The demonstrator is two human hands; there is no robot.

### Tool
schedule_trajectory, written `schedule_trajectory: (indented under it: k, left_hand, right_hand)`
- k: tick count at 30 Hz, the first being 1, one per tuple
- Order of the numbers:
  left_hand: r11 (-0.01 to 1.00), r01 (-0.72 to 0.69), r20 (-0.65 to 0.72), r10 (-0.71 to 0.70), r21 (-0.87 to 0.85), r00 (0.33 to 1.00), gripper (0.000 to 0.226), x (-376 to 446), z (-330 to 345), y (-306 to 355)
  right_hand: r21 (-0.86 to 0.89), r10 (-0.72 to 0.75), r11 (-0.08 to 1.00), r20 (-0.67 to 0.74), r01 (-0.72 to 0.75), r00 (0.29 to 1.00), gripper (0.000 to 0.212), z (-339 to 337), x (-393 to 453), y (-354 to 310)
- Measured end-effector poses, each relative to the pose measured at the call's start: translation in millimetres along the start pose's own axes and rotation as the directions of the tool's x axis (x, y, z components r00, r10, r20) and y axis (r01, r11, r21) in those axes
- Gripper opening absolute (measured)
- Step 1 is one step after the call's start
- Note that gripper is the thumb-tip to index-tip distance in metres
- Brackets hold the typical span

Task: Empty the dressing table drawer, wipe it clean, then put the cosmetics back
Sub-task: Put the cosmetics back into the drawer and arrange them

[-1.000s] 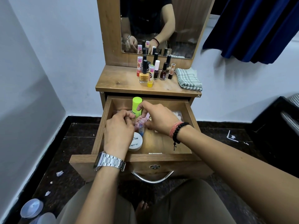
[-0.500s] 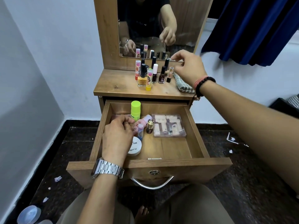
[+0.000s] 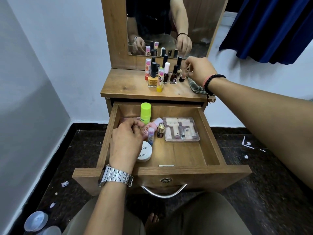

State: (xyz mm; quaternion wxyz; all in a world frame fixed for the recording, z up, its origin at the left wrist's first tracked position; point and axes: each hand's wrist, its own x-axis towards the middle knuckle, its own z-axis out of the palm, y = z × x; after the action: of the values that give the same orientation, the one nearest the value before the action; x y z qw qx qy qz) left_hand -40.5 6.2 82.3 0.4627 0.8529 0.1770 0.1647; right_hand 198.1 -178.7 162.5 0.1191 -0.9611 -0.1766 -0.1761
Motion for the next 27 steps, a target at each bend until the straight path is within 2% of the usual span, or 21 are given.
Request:
schedule_trajectory:
  k: [4, 6, 8, 11, 15, 18, 20, 24, 27]
  left_hand:
    - [1.000, -0.013, 0.005, 0.013, 0.012, 1.000, 0.027, -1, -3, 2]
    - [1.000, -0.023, 0.005, 0.023, 0.011, 1.000, 0.027, -2, -4, 2]
    - [1.000, -0.028, 0.006, 0.028, 0.012, 1.000, 0.026, -1, -4, 2]
    - [0.999, -0.033, 0.000, 0.033, 0.005, 0.999, 0.026, -2, -2, 3]
    - [0.999, -0.038, -0.023, 0.038, -0.010, 0.999, 0.026, -3, 0, 2]
    - [0.998, -0.036, -0.028, 0.035, -0.049, 0.999, 0.026, -4, 1, 3]
    - [0.995, -0.037, -0.031, 0.035, -0.090, 0.999, 0.027, -3, 3, 1]
    - [0.995, -0.034, -0.037, 0.031, -0.094, 0.999, 0.028, 1, 6, -5]
    - [0.995, -0.033, -0.026, 0.031, -0.093, 0.999, 0.026, 1, 6, -5]
  right_hand:
    - [0.019, 0.053, 0.998, -0.018, -0.052, 0.998, 0.006, -5, -8, 5]
    - [0.087, 0.091, 0.993, -0.095, -0.083, 0.991, 0.002, -15, -22, 9]
    - [0.183, 0.076, 0.982, -0.137, -0.050, 0.988, 0.006, -30, -46, 7]
    - [0.271, -0.071, 0.960, 0.004, 0.067, 0.997, 0.011, -46, -91, -12]
    - [0.314, -0.286, 0.926, 0.214, 0.212, 0.934, 0.010, -35, -123, -40]
    - [0.266, -0.422, 0.896, 0.262, 0.355, 0.868, 0.013, -13, -126, -57]
    - [0.221, -0.461, 0.885, 0.272, 0.411, 0.845, 0.014, 1, -128, -65]
    - [0.032, -0.432, 0.894, 0.321, 0.447, 0.843, 0.019, 21, -129, -70]
    - [-0.018, -0.406, 0.898, 0.349, 0.439, 0.845, 0.022, 32, -128, -71]
